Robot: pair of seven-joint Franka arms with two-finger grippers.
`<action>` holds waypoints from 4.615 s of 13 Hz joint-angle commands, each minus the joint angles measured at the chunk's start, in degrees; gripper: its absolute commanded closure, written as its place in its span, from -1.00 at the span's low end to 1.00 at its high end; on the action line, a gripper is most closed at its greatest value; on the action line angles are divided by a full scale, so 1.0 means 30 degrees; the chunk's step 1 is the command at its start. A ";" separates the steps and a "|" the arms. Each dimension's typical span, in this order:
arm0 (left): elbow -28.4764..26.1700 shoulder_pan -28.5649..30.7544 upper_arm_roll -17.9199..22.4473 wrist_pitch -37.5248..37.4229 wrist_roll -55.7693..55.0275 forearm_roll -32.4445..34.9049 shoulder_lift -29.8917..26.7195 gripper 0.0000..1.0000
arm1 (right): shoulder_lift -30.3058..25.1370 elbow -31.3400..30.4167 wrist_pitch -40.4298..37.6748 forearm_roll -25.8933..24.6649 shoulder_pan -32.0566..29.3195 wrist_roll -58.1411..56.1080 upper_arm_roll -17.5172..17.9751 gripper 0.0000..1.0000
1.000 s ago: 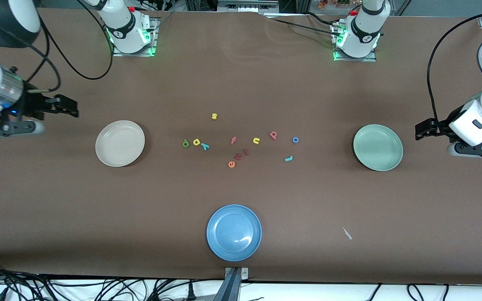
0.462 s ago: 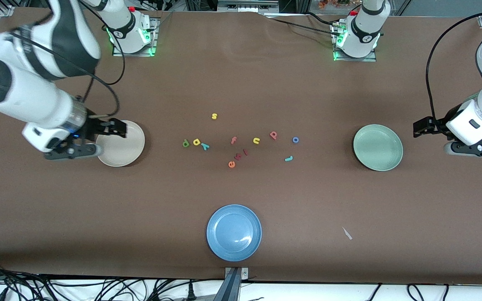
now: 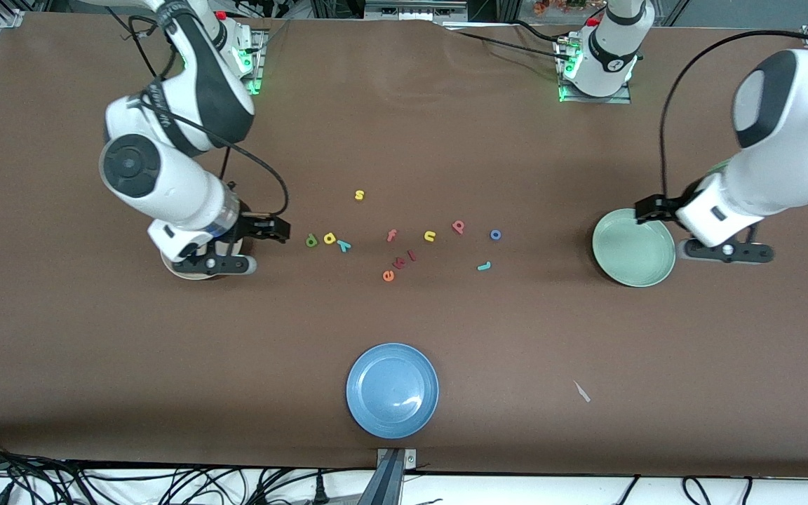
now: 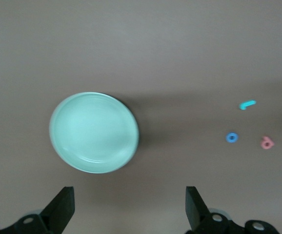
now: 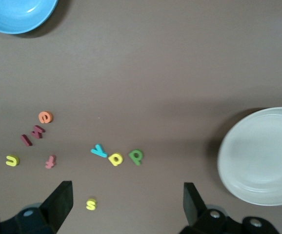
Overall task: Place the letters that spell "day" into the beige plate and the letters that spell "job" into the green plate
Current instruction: 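Reach the right gripper to the green P while the left gripper reaches the blue ring, then close the right gripper on the green P while the left gripper grasps the ring, then drop the P on the white plate while the left gripper drops the ring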
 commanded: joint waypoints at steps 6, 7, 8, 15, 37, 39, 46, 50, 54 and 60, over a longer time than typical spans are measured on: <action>-0.1555 -0.0227 -0.4254 0.4509 -0.9044 -0.1517 0.2747 -1.00 | -0.0205 -0.6514 0.7565 -0.3339 -0.0207 0.4023 0.2191 -0.99; -0.2317 -0.0751 -0.4258 0.5859 -0.9895 -0.1429 0.2894 -1.00 | -0.0147 -0.6781 0.7861 -0.3518 -0.0207 0.4140 0.2191 -0.99; -0.3020 -0.1221 -0.4258 0.7090 -1.0513 -0.1341 0.3040 -1.00 | -0.0031 -0.6813 0.7893 -0.3548 -0.0207 0.4141 0.2191 -0.99; -0.5313 -0.2984 -0.4228 1.2170 -1.4587 0.1754 0.5117 -0.99 | 0.1549 -0.8864 1.2255 -0.6034 -0.0295 0.4112 0.2016 -0.99; -0.5313 -0.2485 -0.4170 1.2907 -1.4620 0.5047 0.8169 -0.04 | 0.3369 -0.8894 1.4016 -0.8119 -0.0412 0.4112 0.1283 0.03; -0.5313 -0.2485 -0.4170 1.2757 -1.4620 0.5018 0.8169 -0.02 | 0.3369 -0.8894 1.4016 -0.8119 -0.0383 0.4112 0.1283 0.09; -0.5313 -0.2514 -0.4170 1.2112 -1.4650 0.5018 0.8169 0.65 | 0.3369 -0.8923 1.4016 -0.8119 -0.0412 0.4112 0.1283 0.41; -0.4613 -0.2165 -0.4287 0.9226 -1.4183 0.5018 0.7266 0.70 | 0.3195 -0.8894 1.3929 -0.8178 -0.0412 0.4024 0.1283 0.69; -0.4258 -0.1462 -0.4316 0.7223 -1.2282 0.4344 0.6150 0.76 | 0.1470 -0.8631 1.1480 -0.8149 -0.0821 0.2539 0.1166 0.69; -0.4258 0.3336 -0.4609 0.4203 -0.4321 0.3289 0.4155 0.76 | -0.1346 -0.8512 0.7926 -0.8002 -0.2928 -0.5048 -0.0267 0.69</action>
